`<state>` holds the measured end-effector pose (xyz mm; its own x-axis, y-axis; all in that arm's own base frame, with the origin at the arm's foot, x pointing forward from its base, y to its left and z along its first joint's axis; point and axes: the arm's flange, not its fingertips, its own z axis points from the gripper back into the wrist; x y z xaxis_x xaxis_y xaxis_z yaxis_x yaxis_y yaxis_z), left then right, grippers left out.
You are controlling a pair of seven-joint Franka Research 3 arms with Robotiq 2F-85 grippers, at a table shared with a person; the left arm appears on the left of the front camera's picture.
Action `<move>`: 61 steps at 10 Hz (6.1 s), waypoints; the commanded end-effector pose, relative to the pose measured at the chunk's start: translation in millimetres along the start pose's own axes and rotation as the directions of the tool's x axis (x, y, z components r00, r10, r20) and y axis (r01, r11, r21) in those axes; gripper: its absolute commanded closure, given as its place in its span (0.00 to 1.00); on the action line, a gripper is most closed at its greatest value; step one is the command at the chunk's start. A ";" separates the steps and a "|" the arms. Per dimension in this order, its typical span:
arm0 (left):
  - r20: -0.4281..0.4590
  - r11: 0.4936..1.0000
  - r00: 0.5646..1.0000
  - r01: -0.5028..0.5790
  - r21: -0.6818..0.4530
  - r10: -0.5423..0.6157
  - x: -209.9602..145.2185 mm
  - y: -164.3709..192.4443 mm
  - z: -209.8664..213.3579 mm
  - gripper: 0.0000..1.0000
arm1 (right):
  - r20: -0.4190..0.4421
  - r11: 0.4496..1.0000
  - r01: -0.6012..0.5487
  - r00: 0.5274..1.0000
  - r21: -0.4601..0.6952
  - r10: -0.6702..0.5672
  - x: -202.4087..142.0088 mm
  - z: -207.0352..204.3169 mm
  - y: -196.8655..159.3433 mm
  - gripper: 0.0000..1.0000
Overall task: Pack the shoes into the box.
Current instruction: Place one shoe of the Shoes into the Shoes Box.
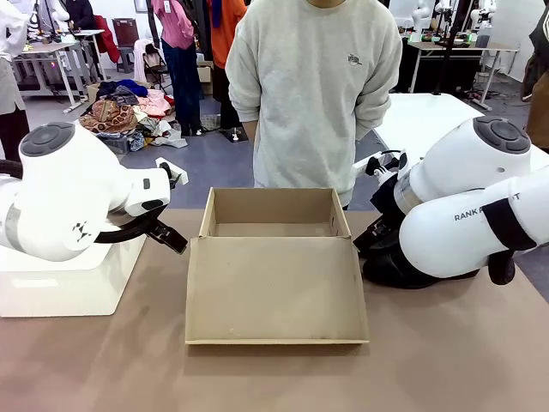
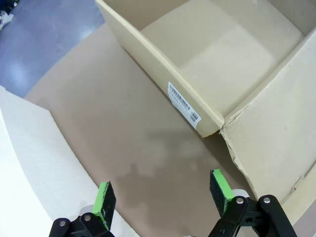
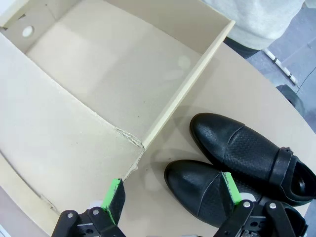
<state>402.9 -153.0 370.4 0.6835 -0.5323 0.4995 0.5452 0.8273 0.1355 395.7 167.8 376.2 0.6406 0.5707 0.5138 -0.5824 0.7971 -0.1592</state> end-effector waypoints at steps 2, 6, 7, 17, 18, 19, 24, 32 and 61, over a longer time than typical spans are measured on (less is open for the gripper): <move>0.007 1.000 1.000 0.004 0.024 -0.005 5.1 1.0 14.6 0.00 | 0.005 1.000 -0.001 1.000 0.014 0.001 4.4 11.6 -1.5 0.00; 0.065 0.998 0.997 0.044 0.049 -0.048 35.2 5.0 71.4 0.00 | 0.044 0.998 -0.015 0.999 0.059 0.012 18.6 60.4 -2.5 0.00; 0.072 0.996 0.995 0.069 0.057 -0.073 42.0 4.8 86.0 0.00 | 0.054 0.998 -0.023 0.998 0.054 0.020 21.4 70.7 -0.9 0.00; 0.298 0.934 0.893 0.356 -0.006 -0.338 52.9 16.7 169.2 0.00 | 0.288 0.947 -0.244 0.941 0.207 0.179 11.3 157.6 -22.8 0.00; 0.328 0.919 0.874 0.392 -0.042 -0.358 52.2 19.3 176.1 0.00 | 0.311 0.936 -0.265 0.932 0.231 0.188 12.1 162.4 -27.6 0.00; 0.353 0.906 0.860 0.417 -0.073 -0.367 51.7 22.0 181.2 0.00 | 0.332 0.923 -0.290 0.922 0.252 0.199 13.3 166.3 -30.8 0.00; 0.394 0.925 0.862 0.373 -0.068 -0.319 28.2 30.7 200.8 0.00 | 0.392 0.899 -0.330 0.897 0.287 0.204 13.7 181.0 -41.5 0.00; 0.361 0.943 0.893 0.320 -0.090 -0.268 8.7 32.6 216.2 0.00 | 0.397 0.907 -0.337 0.891 0.254 0.220 21.9 199.1 -38.3 0.00; 0.392 0.936 0.871 0.346 -0.059 -0.297 35.9 45.8 217.0 0.00 | -0.117 0.710 -0.557 0.746 0.430 0.656 29.7 51.7 -257.4 0.00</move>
<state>344.9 -95.0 581.0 0.2548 -0.6428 0.7224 0.7752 0.5824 0.2448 527.4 -25.3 470.6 0.1851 0.9703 0.1558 -0.9788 0.1961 -0.0584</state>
